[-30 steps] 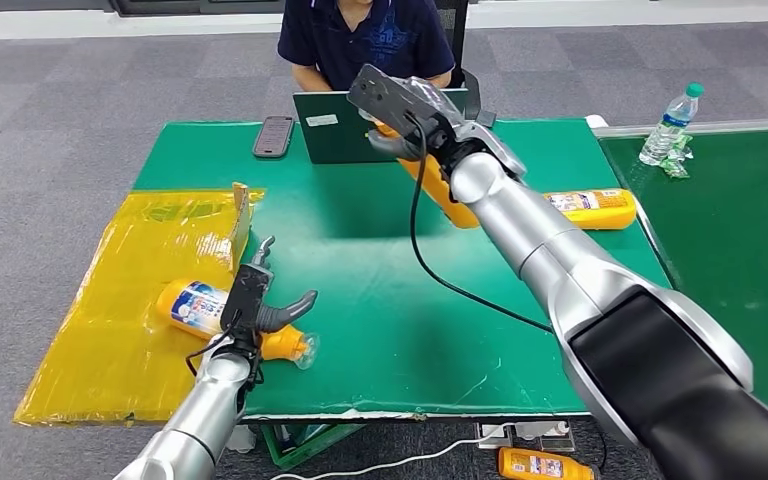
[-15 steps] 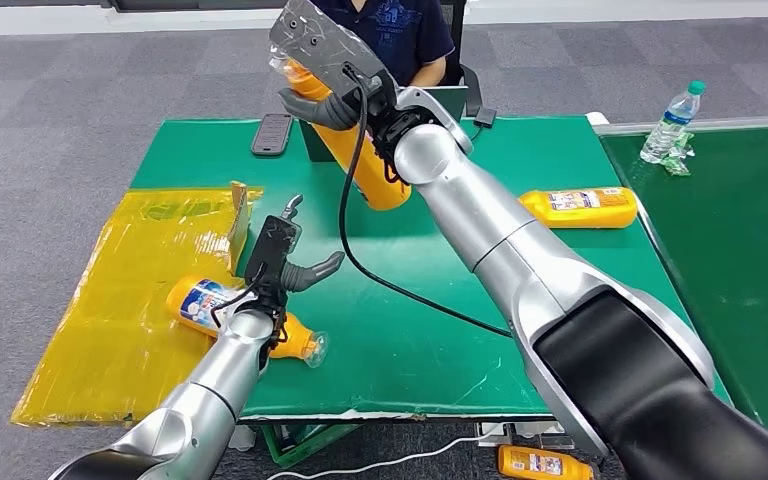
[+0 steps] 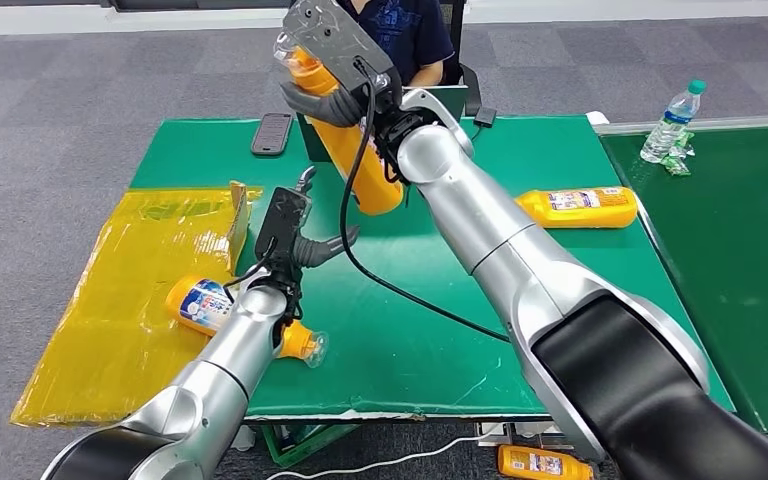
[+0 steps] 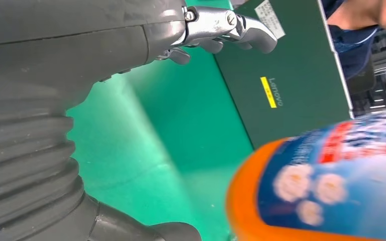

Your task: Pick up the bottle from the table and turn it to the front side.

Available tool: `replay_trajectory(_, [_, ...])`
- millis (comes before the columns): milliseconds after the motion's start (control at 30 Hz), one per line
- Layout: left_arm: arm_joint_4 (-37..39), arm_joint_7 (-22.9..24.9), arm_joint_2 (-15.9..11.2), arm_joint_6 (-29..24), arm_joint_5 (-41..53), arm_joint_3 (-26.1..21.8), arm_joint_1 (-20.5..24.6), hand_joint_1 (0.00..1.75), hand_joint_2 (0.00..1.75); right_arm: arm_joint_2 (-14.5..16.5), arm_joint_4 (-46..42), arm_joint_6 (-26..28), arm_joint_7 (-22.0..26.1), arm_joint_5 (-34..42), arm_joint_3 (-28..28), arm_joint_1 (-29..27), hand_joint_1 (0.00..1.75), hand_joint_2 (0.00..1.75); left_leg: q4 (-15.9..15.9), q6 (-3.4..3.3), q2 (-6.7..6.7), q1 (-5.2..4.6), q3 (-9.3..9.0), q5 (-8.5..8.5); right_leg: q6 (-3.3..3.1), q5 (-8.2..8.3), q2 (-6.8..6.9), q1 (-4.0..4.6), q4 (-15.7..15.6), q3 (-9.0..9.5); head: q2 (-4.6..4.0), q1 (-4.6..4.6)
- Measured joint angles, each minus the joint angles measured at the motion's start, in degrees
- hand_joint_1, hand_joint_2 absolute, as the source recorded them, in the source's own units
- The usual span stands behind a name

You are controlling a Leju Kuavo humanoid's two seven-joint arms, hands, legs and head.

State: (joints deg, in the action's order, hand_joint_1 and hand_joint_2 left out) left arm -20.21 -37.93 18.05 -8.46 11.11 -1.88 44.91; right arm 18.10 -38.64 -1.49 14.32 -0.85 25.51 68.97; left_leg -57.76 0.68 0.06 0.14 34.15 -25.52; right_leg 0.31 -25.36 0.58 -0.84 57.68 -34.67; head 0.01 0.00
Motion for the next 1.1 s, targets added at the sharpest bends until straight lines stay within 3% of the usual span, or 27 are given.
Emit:
replay_trajectory(267, [0.02,-0.8,0.63,0.87,-0.8,0.0,0.22,0.0,1.75,0.0,0.0,0.12,0.04,0.09,-0.32,-0.94,1.75,1.75,0.0,0.0,0.0,0.0,0.01,0.0,0.0,0.0,0.0,0.0,0.0,-0.02,0.0,0.0])
replay_trajectory(467, [-0.33,-0.56,1.58,5.17,-6.03,0.9,0.32,0.0,1.75,0.0,0.01,0.29,0.05,0.09,-0.95,-1.38,1.75,1.75,0.0,-0.01,0.01,0.0,0.02,0.0,0.0,0.0,-0.06,-0.03,0.0,-0.04,-0.01,0.0])
replay_trajectory(833, [-3.09,1.88,1.62,7.44,-22.73,11.16,-0.21,0.0,1.75,0.25,0.01,0.11,0.84,-0.38,-1.39,-2.22,1.75,1.75,-0.01,0.0,0.02,0.0,0.03,0.0,0.0,0.0,-0.07,-0.01,0.0,-0.05,-0.01,0.0])
replay_trajectory(1100, [-4.42,2.23,1.62,7.08,-24.92,15.98,-1.04,0.0,1.75,0.24,-0.01,0.11,0.85,-0.52,-1.95,-2.3,1.75,1.75,-0.01,-0.01,0.02,0.0,0.04,0.0,0.01,0.01,-0.07,-0.02,0.0,-0.05,-0.01,0.0])
